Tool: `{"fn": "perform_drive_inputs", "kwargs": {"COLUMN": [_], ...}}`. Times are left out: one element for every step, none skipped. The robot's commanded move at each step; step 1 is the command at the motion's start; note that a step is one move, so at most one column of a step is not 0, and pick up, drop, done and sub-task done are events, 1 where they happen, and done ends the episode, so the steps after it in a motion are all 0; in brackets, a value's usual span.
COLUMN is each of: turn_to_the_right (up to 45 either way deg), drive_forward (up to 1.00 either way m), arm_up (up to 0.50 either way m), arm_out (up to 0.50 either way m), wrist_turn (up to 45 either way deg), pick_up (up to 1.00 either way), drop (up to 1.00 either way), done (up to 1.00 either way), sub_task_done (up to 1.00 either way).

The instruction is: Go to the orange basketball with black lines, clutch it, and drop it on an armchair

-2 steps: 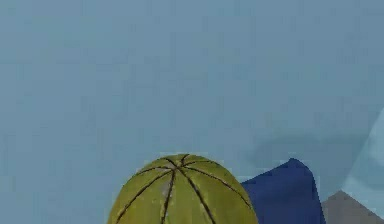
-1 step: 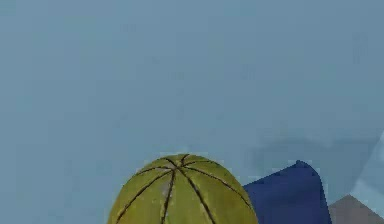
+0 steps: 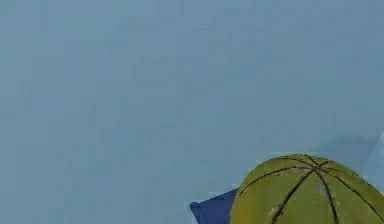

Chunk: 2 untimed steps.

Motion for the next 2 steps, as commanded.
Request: {"fn": "perform_drive_inputs", "kwargs": {"turn_to_the_right": [0.0, 0.0], "drive_forward": [0.0, 0.0], "arm_up": [0.0, 0.0], "arm_out": [0.0, 0.02], "wrist_turn": [45.0, 0.0], "pick_up": [0.0, 0.0], "drop": [0.0, 0.0], "done": [0.0, 0.0], "sub_task_done": [0.0, 0.0]}}
